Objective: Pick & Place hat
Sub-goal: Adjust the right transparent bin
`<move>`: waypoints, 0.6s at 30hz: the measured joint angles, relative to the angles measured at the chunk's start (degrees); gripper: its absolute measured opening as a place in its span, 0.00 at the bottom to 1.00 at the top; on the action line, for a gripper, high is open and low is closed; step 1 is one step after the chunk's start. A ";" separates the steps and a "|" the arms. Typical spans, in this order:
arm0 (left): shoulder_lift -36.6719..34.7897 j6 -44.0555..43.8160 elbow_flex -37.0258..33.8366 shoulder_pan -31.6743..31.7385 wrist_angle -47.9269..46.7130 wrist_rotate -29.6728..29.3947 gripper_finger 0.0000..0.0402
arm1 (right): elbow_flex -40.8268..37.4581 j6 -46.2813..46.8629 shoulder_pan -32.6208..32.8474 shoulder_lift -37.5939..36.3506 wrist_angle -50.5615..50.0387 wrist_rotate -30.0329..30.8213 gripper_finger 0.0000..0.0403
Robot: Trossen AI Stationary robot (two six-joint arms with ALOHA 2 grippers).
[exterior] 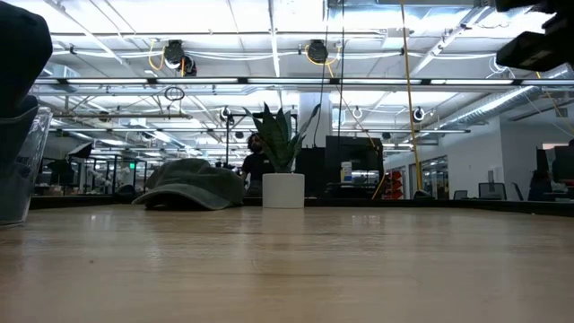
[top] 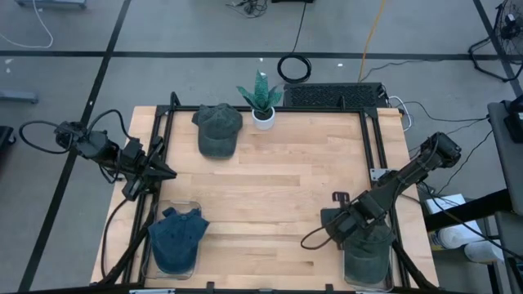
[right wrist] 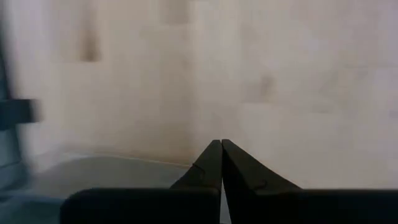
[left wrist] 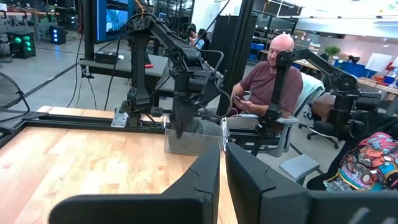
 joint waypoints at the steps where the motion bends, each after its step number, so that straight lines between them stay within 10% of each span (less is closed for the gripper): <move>1: -0.02 -0.02 0.00 0.00 0.01 0.00 0.08 | 0.00 0.00 0.03 0.00 1.34 -1.90 0.00; 8: -0.01 0.00 0.00 0.01 0.01 -0.01 0.08 | 0.00 0.01 3.99 0.00 8.55 -13.29 0.00; 18: -0.02 0.00 0.00 0.02 0.00 0.00 0.08 | 0.02 9.46 8.38 0.00 6.73 -13.14 0.00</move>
